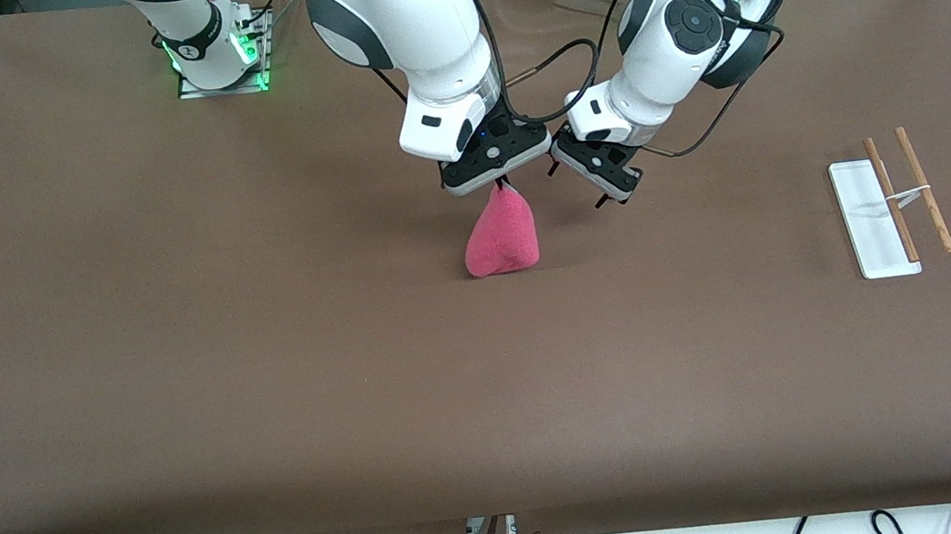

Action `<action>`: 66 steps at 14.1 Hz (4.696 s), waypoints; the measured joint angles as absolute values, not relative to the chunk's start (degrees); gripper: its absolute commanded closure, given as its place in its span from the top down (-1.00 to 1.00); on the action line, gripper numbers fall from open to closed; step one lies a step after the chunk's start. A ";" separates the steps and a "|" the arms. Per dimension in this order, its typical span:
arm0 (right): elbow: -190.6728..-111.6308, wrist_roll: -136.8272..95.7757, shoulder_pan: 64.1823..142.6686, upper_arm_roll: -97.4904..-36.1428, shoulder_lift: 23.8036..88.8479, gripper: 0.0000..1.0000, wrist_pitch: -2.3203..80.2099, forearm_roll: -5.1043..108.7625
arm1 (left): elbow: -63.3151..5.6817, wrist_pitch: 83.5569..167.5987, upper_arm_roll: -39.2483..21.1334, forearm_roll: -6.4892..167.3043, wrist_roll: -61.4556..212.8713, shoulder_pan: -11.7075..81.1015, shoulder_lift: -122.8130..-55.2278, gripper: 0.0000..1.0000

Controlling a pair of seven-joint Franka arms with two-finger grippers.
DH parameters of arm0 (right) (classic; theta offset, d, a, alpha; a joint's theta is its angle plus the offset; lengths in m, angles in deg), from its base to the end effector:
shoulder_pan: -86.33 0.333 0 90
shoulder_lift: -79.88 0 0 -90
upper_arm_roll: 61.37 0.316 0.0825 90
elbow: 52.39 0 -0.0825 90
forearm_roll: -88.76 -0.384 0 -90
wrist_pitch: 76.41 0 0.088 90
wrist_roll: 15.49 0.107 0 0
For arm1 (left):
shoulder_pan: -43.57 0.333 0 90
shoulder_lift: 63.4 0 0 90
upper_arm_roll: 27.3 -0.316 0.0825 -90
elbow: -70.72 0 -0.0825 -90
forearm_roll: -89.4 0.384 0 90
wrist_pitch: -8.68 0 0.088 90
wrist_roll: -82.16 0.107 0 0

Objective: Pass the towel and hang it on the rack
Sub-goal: 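Hold the towel with the right gripper while the left gripper approaches it, then grasp the towel with the left gripper beside the right gripper, then carry the towel with the left gripper while the right gripper releases, withdraws, then drape the towel over the wooden dowels with the left gripper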

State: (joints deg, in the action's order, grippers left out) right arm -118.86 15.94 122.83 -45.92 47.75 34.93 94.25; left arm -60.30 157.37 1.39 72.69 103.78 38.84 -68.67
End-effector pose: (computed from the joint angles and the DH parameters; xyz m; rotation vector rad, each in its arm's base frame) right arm 0.5005 0.5414 0.5057 -2.9019 -0.4765 -0.2225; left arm 0.4582 -0.2941 0.3392 2.6987 -1.0173 0.2860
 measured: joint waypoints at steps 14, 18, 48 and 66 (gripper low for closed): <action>-118.86 15.94 124.40 -45.89 47.75 -1.00 35.48 94.25 | -56.13 168.72 2.88 72.68 111.90 35.94 -79.21 1.00; -118.90 15.94 124.43 -46.21 47.63 -1.00 35.63 94.44 | -53.14 169.09 2.86 72.67 111.91 35.56 -82.87 -0.73; -118.78 9.56 114.67 -49.85 47.53 1.00 29.67 94.50 | -50.96 137.94 -1.52 72.67 128.57 62.58 -68.14 -1.00; -124.62 -9.01 86.78 -54.65 65.52 1.00 9.88 94.37 | -26.15 103.96 -18.16 76.44 167.18 82.62 -83.72 -1.00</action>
